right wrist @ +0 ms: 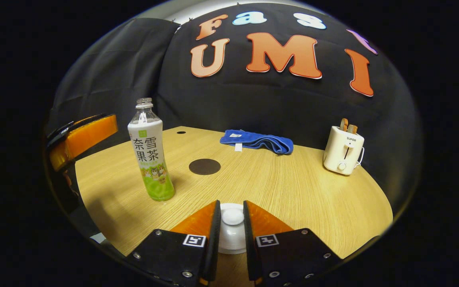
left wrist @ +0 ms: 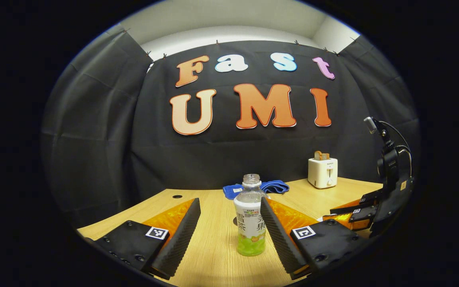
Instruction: Open the teacup lid with one hand, grasp the water bottle and pour water into the teacup with the other hand; after pouring, place the water bottle on the coaster and then close the teacup lid.
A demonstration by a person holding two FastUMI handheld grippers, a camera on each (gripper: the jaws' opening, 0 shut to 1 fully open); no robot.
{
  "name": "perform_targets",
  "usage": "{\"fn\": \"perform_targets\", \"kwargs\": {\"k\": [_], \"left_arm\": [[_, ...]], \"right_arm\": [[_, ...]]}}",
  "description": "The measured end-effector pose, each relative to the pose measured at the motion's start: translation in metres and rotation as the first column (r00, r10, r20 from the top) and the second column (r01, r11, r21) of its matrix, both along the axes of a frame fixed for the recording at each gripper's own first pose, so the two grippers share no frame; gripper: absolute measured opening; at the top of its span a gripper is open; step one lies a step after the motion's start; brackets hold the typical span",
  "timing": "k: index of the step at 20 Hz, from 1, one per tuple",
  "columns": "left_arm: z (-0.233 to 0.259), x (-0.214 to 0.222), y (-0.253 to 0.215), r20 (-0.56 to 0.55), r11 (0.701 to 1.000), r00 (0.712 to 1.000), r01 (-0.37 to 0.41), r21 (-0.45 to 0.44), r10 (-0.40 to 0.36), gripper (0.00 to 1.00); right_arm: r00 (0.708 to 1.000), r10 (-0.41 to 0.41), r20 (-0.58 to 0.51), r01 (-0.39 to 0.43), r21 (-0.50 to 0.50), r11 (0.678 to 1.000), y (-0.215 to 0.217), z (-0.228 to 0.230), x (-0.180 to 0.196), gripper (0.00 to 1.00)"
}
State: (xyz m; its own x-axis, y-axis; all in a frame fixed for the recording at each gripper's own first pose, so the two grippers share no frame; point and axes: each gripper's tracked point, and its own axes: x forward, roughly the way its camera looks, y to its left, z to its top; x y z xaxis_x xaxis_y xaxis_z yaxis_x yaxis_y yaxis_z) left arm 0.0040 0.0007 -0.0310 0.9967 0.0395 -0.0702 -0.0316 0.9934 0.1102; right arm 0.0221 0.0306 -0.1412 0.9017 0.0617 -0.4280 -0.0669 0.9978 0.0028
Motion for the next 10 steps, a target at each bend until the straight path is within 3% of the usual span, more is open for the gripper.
{"fn": "perform_targets", "kwargs": {"k": [4,10], "left_arm": [[0.0,0.003,-0.002,-0.004,1.0,1.0,0.008,-0.006,-0.008,0.97],[-0.013,0.005,-0.012,-0.031,0.998,0.998,0.057,-0.025,-0.058,0.97]], "right_arm": [[1.0,0.003,-0.006,-0.003,0.013,1.0,0.001,0.0,0.001,0.22],[0.999,-0.016,0.03,0.014,0.07,0.997,-0.002,0.017,0.003,0.21]]}}
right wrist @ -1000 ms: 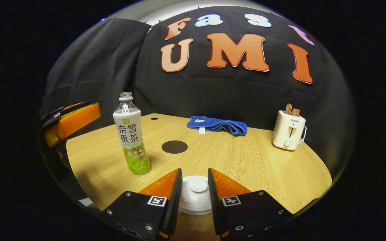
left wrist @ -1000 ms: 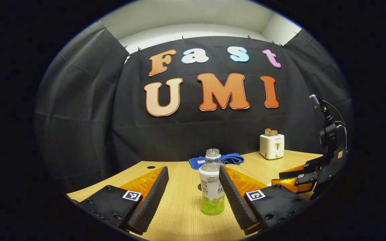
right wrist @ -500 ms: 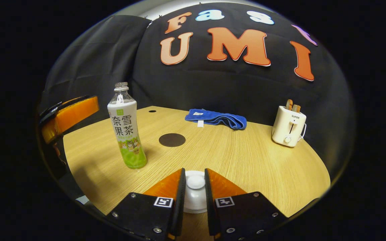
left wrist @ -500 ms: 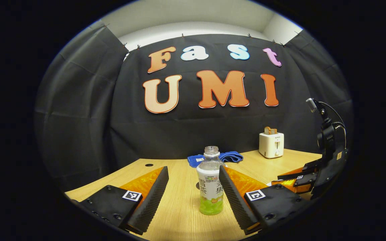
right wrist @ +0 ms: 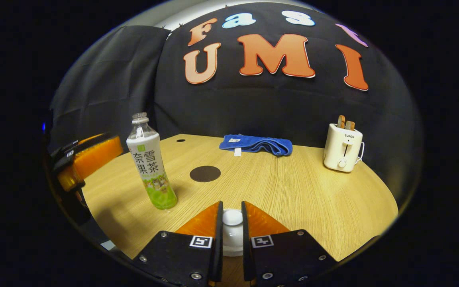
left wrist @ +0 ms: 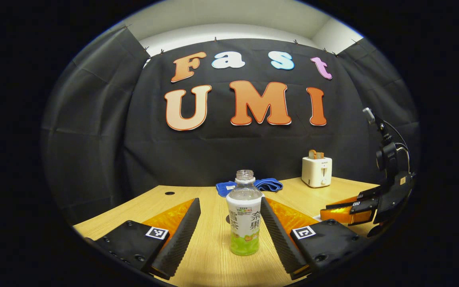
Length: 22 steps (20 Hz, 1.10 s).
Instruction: Open the teacup lid with one hand, grasp the water bottle and pour water into the teacup with the other hand; after pouring, place the water bottle on the coaster and then close the teacup lid.
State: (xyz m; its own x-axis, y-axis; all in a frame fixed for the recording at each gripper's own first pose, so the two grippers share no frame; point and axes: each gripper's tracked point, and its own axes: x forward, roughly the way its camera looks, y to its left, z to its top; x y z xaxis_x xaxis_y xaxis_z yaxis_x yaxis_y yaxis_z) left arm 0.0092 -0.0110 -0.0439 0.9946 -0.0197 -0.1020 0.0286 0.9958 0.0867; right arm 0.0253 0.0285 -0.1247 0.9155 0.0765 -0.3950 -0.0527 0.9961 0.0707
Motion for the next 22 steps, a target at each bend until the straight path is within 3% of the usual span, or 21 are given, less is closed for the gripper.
{"fn": "perform_targets", "kwargs": {"k": [3,4,6,9,16,19,22], "left_arm": [[-0.01,0.002,-0.009,-0.029,0.999,0.999,0.033,0.001,-0.033,0.96],[-0.014,0.002,-0.013,-0.043,0.999,0.998,0.045,0.002,-0.045,0.96],[-0.025,0.004,-0.018,-0.071,0.998,0.996,0.06,0.013,-0.059,0.97],[-0.045,0.008,-0.03,-0.137,0.996,0.986,0.092,0.011,-0.09,0.97],[-0.074,0.021,-0.03,-0.194,0.996,0.978,0.085,0.035,-0.077,0.98],[-0.077,0.027,-0.026,-0.191,0.995,0.98,0.064,0.072,-0.049,0.84],[-0.09,0.035,-0.02,-0.22,0.997,0.975,0.045,0.059,-0.031,0.84]], "right_arm": [[0.999,-0.012,0.036,0.012,-0.009,1.0,-0.006,0.014,0.0,0.17],[0.999,-0.014,0.044,0.015,-0.009,1.0,-0.007,0.018,0.0,0.21],[0.998,-0.027,0.058,0.028,-0.017,0.999,-0.013,0.023,-0.001,0.17],[0.996,-0.056,0.07,0.057,-0.004,0.998,-0.024,0.03,-0.001,0.21],[0.988,-0.103,0.112,0.101,0.02,0.995,-0.046,0.046,-0.007,0.21],[0.985,-0.123,0.119,0.122,0.021,0.992,-0.056,0.049,-0.007,0.21],[0.983,-0.136,0.127,0.135,0.02,0.991,-0.061,0.053,-0.009,0.21]]}}
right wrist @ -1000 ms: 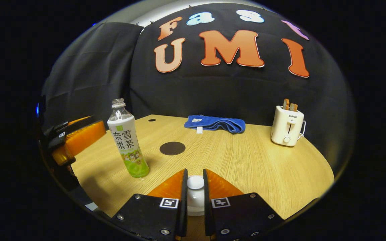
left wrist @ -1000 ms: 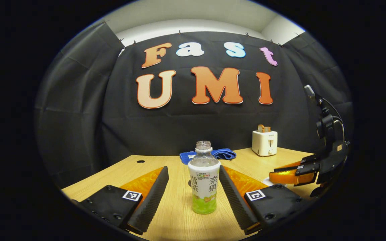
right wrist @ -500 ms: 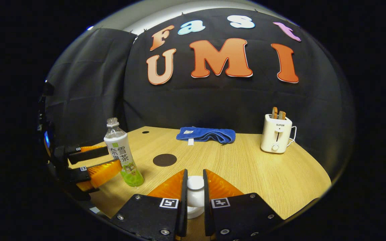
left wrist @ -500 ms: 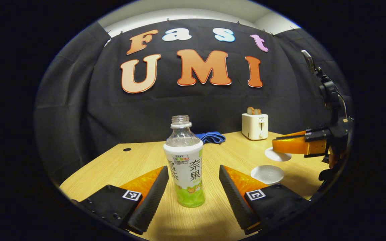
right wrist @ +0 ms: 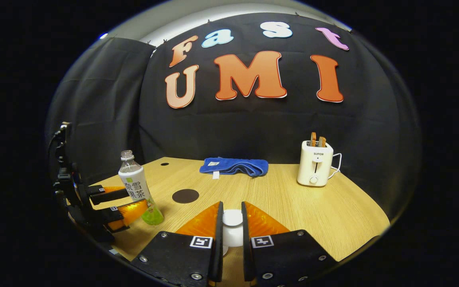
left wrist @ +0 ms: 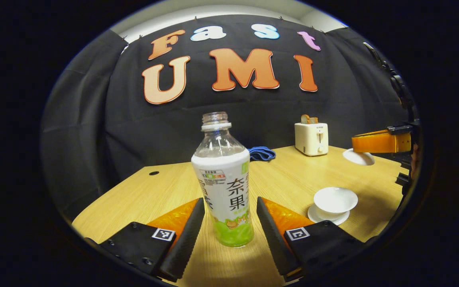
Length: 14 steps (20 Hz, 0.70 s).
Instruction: Open the teacup lid with one hand, grasp the water bottle and pour water into the teacup with the other hand; after pouring, place the water bottle on the coaster and then close the teacup lid.
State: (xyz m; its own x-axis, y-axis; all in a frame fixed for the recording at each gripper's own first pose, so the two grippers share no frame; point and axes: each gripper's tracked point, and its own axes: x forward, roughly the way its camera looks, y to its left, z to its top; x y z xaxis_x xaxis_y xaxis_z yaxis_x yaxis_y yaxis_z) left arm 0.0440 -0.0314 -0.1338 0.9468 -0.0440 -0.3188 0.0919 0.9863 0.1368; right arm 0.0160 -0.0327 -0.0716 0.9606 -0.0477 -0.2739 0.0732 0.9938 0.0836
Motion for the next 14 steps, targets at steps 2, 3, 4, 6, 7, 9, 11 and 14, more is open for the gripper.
{"fn": "perform_targets", "kwargs": {"k": [2,3,4,6,7,9,11,14], "left_arm": [[-0.001,0.005,0.004,-0.005,0.999,1.0,-0.017,-0.036,0.017,0.72],[-0.002,0.007,0.005,-0.005,0.998,1.0,-0.021,-0.06,0.02,0.74],[-0.003,0.01,0.006,-0.007,0.996,1.0,-0.023,-0.086,0.022,0.7],[-0.003,0.012,0.005,-0.007,0.992,1.0,-0.01,-0.125,0.009,0.67],[0.0,0.012,0.004,-0.006,0.989,1.0,-0.006,-0.146,0.005,0.66],[0.0,0.01,0.006,-0.006,0.984,1.0,-0.016,-0.175,0.015,0.67],[0.0,0.011,0.008,-0.008,0.984,1.0,-0.018,-0.176,0.017,0.61],[0.004,0.011,0.011,0.007,0.991,1.0,-0.022,-0.134,0.023,0.6]], "right_arm": [[1.0,0.0,0.006,0.0,-0.008,1.0,-0.002,0.002,-0.003,0.21],[1.0,-0.002,0.007,0.002,-0.012,1.0,-0.003,0.002,-0.005,0.21],[1.0,-0.003,0.002,0.003,-0.013,1.0,-0.004,0.001,-0.006,0.21],[1.0,-0.012,0.0,0.012,-0.013,1.0,-0.008,0.001,-0.007,0.21],[1.0,-0.017,0.001,0.017,-0.013,1.0,-0.01,0.002,-0.007,0.21],[1.0,-0.025,0.005,0.025,-0.01,1.0,-0.011,0.003,-0.007,0.21],[1.0,-0.027,0.012,0.027,-0.009,1.0,-0.012,0.004,-0.007,0.21],[0.999,-0.031,0.02,0.031,-0.012,0.999,-0.014,0.005,-0.008,0.21]]}}
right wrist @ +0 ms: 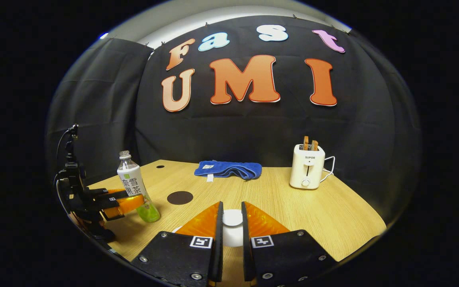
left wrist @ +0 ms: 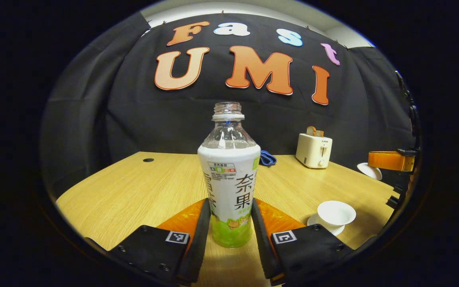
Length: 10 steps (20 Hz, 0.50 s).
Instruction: Open the teacup lid with one hand, grasp the water bottle and pour water into the teacup with the other hand; after pouring, place the water bottle on the coaster and then close the teacup lid.
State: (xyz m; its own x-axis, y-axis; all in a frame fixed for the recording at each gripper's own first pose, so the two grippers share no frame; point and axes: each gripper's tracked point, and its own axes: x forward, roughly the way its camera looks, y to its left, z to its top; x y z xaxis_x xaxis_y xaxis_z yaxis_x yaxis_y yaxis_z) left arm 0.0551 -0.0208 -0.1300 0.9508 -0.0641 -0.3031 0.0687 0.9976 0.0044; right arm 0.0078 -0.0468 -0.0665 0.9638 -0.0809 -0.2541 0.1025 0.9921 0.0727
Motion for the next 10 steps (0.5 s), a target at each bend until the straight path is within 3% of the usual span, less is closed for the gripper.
{"fn": "perform_targets", "kwargs": {"k": [5,10], "left_arm": [[0.011,-0.001,0.002,0.036,0.982,0.999,0.007,0.187,-0.014,0.61],[0.012,-0.006,0.002,0.041,0.916,0.998,0.025,0.401,-0.045,0.61]], "right_arm": [[1.0,-0.014,-0.002,0.014,0.006,1.0,-0.005,-0.002,-0.007,0.21],[1.0,-0.029,-0.001,0.029,0.022,0.999,-0.009,-0.005,-0.014,0.21]]}}
